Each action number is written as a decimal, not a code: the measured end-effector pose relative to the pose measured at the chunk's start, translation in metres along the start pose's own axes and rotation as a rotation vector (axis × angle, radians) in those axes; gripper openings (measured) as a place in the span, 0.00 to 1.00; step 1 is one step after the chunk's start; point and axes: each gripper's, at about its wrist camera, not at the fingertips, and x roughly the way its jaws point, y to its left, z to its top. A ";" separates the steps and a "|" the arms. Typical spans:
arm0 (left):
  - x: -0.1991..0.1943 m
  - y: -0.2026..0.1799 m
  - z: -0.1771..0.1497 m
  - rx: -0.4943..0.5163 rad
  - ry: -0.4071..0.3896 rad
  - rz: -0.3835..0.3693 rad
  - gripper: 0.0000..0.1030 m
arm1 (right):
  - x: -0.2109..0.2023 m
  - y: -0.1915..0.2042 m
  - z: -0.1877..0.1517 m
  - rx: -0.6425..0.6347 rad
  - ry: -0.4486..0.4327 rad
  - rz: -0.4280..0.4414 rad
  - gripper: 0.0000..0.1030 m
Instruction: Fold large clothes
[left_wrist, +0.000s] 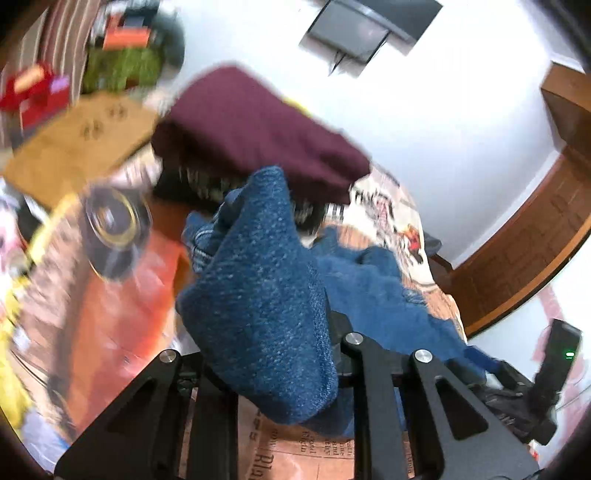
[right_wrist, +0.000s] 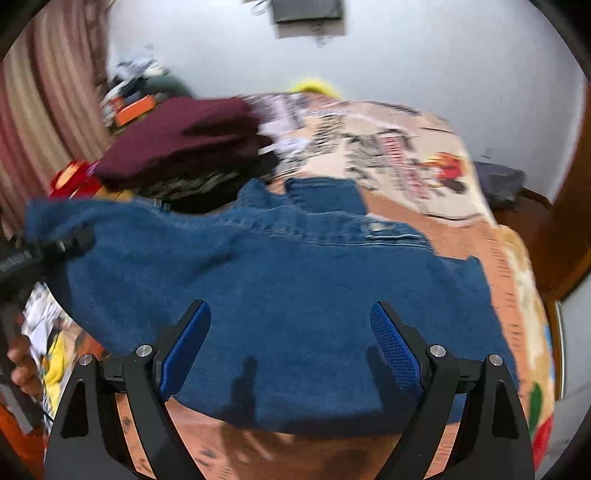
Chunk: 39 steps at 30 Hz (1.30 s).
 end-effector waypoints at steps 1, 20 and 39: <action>-0.012 -0.004 0.003 0.027 -0.035 0.016 0.18 | 0.006 0.012 0.000 -0.027 0.013 0.015 0.84; -0.012 -0.114 0.003 0.330 -0.163 0.065 0.17 | 0.030 0.006 -0.022 0.103 0.125 0.168 0.84; 0.104 -0.219 -0.114 0.576 0.352 -0.168 0.24 | -0.082 -0.113 -0.081 0.295 0.008 -0.128 0.84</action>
